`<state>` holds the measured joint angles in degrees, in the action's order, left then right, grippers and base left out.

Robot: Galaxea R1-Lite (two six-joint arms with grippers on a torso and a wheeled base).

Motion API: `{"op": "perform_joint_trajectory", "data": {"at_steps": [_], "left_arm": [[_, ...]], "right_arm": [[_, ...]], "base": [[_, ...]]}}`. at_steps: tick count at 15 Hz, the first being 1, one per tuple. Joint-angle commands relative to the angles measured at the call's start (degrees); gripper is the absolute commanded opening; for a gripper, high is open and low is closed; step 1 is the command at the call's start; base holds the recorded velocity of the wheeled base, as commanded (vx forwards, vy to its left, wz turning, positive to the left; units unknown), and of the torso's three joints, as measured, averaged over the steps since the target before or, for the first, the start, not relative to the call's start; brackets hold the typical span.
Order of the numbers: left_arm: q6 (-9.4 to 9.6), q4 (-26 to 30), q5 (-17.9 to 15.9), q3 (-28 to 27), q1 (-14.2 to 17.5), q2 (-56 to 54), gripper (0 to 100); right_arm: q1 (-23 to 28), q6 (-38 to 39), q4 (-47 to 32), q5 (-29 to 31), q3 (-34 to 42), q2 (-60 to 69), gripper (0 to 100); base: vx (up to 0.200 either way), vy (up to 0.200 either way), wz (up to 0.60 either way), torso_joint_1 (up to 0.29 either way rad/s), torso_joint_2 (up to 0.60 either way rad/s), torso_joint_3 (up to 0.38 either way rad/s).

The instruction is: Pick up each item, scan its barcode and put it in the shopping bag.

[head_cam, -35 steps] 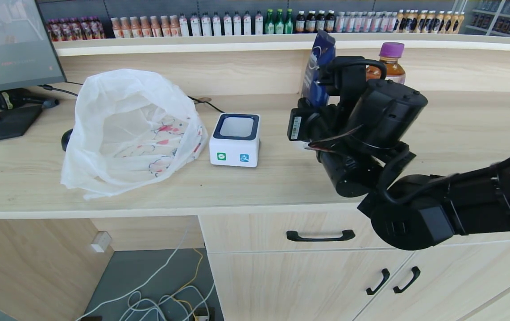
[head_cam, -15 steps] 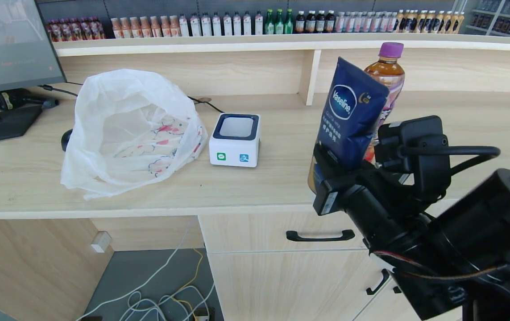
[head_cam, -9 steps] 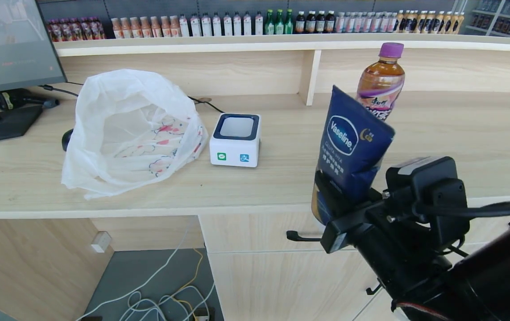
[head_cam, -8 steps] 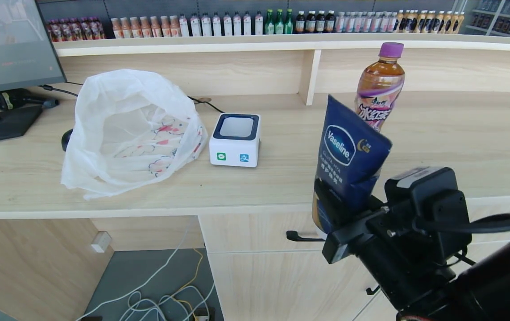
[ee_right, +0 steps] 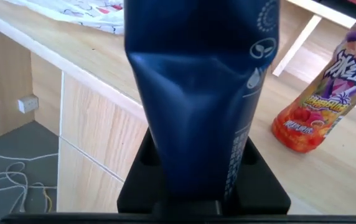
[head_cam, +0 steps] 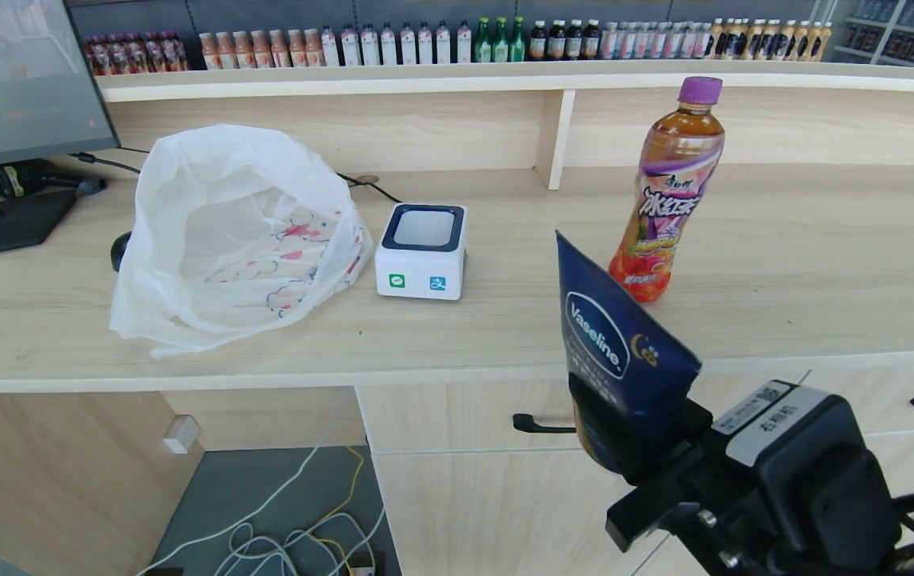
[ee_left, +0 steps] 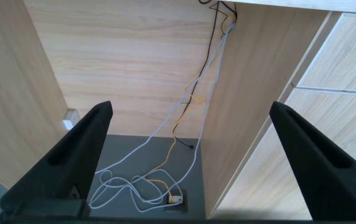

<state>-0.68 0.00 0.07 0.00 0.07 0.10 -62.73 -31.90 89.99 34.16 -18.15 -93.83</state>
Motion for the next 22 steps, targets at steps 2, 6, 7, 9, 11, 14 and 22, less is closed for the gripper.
{"op": "perform_joint_trajectory", "data": {"at_steps": [2,6,7,9,11,14,22], "left_arm": [[-0.02,0.0,0.0,0.0,0.0,0.0,100],[-0.02,0.0,0.0,0.0,0.0,0.0,100],[-0.02,0.0,0.0,0.0,0.0,0.0,100],[-0.02,0.0,0.0,0.0,0.0,0.0,100],[-0.02,0.0,0.0,0.0,0.0,0.0,100],[-0.02,0.0,0.0,0.0,0.0,0.0,100],[-0.02,0.0,0.0,0.0,-0.1,0.0,100]], "right_arm": [[-2.1,-4.1,0.0,-0.3,0.2,0.7,0],[-2.8,-17.8,0.0,-8.1,-0.1,0.7,0],[-2.9,-20.2,0.0,-9.8,0.3,0.6,0],[-3.0,-26.4,0.0,-14.9,-0.1,0.6,0],[-3.0,-29.4,0.0,-17.8,-2.1,0.9,0],[-3.0,-33.5,0.0,-24.3,-5.8,-0.7,0],[-3.7,-47.1,0.0,-33.1,-9.0,-1.1,0]], "base": [[0.000,0.000,0.00,0.000,0.00,0.000],[0.000,0.000,0.00,0.000,0.00,0.000],[0.000,0.000,0.00,0.000,0.00,0.000],[0.000,0.000,0.00,0.000,0.00,0.000],[0.000,0.000,0.00,0.000,0.00,0.000],[0.000,0.000,0.00,0.000,0.00,0.000],[0.000,0.000,0.00,0.000,0.00,0.000]]}}
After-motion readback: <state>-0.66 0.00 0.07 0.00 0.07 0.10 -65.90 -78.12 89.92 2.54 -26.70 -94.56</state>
